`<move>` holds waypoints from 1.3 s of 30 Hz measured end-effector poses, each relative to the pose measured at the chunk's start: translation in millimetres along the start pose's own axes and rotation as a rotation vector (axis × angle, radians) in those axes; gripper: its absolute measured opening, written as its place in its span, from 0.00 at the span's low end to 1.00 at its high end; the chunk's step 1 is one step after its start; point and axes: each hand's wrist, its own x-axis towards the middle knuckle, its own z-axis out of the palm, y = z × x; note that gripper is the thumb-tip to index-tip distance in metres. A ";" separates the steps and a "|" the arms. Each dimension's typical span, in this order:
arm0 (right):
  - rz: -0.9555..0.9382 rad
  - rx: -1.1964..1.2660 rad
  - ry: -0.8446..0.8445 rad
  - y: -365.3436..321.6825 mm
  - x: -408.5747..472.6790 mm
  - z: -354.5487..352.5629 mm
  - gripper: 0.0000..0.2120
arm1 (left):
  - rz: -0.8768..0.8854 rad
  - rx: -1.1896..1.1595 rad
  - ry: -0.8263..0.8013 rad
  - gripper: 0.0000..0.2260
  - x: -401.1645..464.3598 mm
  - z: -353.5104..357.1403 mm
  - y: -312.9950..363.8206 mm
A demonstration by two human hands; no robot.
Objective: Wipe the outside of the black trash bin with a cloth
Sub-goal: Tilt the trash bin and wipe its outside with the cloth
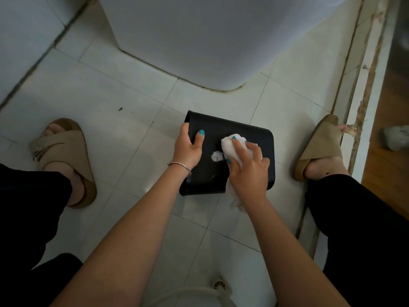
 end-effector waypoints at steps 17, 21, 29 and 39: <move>0.226 0.039 0.001 2.4 5.7 -2.6 0.23 | -0.046 -0.015 0.022 0.18 -4.8 0.4 5.5; 0.138 0.042 -0.028 -25.7 -12.0 7.8 0.23 | -0.042 -0.017 0.042 0.17 -4.7 1.1 4.4; -0.058 0.024 -0.054 -25.6 -15.5 5.7 0.24 | -0.047 -0.047 0.017 0.19 -3.1 0.6 2.4; -0.057 -0.079 -0.043 12.2 1.7 -8.5 0.23 | -0.024 -0.059 0.022 0.16 -5.5 5.7 5.5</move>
